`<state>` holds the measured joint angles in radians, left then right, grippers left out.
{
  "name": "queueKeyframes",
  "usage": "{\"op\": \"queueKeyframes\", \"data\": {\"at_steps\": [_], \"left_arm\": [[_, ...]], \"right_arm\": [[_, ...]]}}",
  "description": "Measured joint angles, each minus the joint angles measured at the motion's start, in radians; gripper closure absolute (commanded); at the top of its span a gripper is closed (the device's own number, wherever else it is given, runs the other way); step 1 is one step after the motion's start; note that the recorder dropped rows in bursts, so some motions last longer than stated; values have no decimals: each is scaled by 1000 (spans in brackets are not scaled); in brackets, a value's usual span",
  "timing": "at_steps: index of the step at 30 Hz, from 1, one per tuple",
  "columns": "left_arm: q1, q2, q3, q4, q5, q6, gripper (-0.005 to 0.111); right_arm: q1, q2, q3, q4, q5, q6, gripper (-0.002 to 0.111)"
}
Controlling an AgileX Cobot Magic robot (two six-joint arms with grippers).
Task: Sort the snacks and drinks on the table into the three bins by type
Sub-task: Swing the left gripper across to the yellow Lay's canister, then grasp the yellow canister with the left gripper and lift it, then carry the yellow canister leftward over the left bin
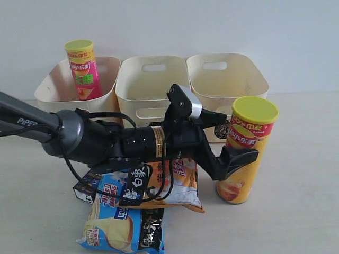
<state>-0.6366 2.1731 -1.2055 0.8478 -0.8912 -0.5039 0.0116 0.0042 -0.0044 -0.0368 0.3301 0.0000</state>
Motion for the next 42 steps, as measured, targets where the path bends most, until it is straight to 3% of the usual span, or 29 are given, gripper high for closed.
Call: {"op": "queueKeyframes", "data": {"at_steps": [9, 13, 16, 19, 20, 31, 42], "left_arm": [[0, 59, -60, 2, -8, -15, -1], [0, 65, -78, 4, -8, -33, 8], [0, 65, -82, 6, -17, -35, 37], [0, 65, -82, 14, -21, -38, 93], [0, 65, -84, 24, -23, -36, 100], [0, 29, -84, 121, -112, -46, 102], [0, -210, -84, 322, 95, -287, 102]], "right_arm": [[0, 0, 0, 0, 0, 0, 108], [0, 0, 0, 0, 0, 0, 108], [0, 0, 0, 0, 0, 0, 108], [0, 0, 0, 0, 0, 0, 108], [0, 0, 0, 0, 0, 0, 108], [0, 0, 0, 0, 0, 0, 108], [0, 0, 0, 0, 0, 0, 108]]}}
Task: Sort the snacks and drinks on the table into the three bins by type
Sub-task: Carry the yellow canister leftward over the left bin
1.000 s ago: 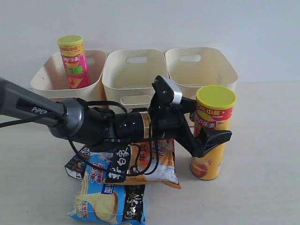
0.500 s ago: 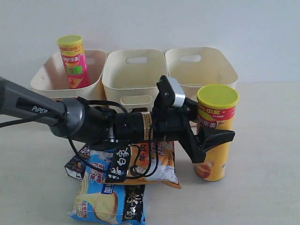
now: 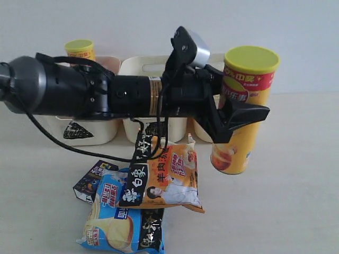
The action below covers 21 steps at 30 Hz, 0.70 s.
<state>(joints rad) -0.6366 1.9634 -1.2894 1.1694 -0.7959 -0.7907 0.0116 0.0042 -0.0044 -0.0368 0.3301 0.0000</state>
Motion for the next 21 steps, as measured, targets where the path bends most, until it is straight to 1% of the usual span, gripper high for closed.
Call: {"op": "queueKeyframes", "data": {"at_steps": [4, 7, 11, 16, 21], "left_arm": [[0, -88, 0, 60, 93, -89, 102], [0, -139, 0, 68, 158, -130, 102], [34, -204, 0, 70, 188, -174, 102], [119, -250, 0, 70, 221, -219, 102], [276, -272, 0, 70, 239, -241, 102]], "right_arm": [[0, 0, 0, 0, 0, 0, 108], [0, 0, 0, 0, 0, 0, 108], [0, 0, 0, 0, 0, 0, 108], [0, 0, 0, 0, 0, 0, 108], [0, 0, 0, 0, 0, 0, 108]]}}
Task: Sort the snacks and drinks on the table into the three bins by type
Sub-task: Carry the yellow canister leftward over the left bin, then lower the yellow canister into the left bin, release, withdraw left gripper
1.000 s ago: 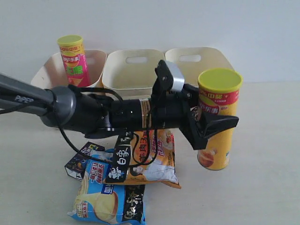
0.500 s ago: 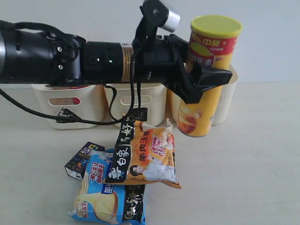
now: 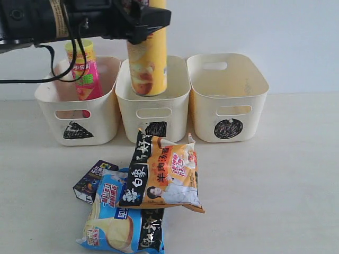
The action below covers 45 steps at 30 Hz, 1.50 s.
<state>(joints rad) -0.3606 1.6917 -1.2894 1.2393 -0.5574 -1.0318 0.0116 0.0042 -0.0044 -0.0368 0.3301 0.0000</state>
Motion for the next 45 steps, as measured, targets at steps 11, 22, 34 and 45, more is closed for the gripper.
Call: {"op": "queueKeyframes", "data": {"at_steps": [11, 22, 34, 45], "left_arm": [[261, -1, 0, 0, 82, 4, 102], [375, 44, 4, 0, 85, 12, 102], [400, 142, 6, -169, 28, 232, 102], [400, 219, 6, -289, -3, 353, 102]], "right_arm": [[0, 0, 0, 0, 0, 0, 108], [0, 0, 0, 0, 0, 0, 108], [0, 0, 0, 0, 0, 0, 108], [0, 0, 0, 0, 0, 0, 108]]}}
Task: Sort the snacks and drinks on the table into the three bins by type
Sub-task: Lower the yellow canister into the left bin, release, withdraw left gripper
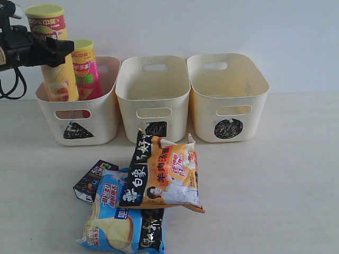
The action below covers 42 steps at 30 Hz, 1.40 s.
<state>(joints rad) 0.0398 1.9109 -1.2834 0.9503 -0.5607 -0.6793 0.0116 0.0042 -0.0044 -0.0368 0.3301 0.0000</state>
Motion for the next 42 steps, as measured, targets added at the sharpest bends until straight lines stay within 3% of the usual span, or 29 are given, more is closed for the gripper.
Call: {"op": "queueKeyframes", "data": {"at_steps": [4, 13, 17, 20, 32, 35, 38, 40, 42], "left_arm": [[0, 12, 0, -4, 0, 3, 98], [0, 66, 0, -7, 0, 5, 33], [0, 68, 0, -7, -2, 5, 18], [0, 70, 0, -7, -4, 5, 15], [0, 33, 0, -7, -45, -26, 15], [0, -8, 0, -7, -47, -26, 20], [0, -45, 0, 13, -32, -39, 41], [0, -74, 0, 50, 10, -78, 65], [0, -101, 0, 103, 74, -148, 98]], "right_arm": [[0, 0, 0, 0, 0, 0, 108], [0, 0, 0, 0, 0, 0, 108], [0, 0, 0, 0, 0, 0, 108], [0, 0, 0, 0, 0, 0, 108], [0, 0, 0, 0, 0, 0, 108], [0, 0, 0, 0, 0, 0, 108], [0, 0, 0, 0, 0, 0, 108], [0, 0, 0, 0, 0, 0, 108], [0, 0, 0, 0, 0, 0, 108]]}}
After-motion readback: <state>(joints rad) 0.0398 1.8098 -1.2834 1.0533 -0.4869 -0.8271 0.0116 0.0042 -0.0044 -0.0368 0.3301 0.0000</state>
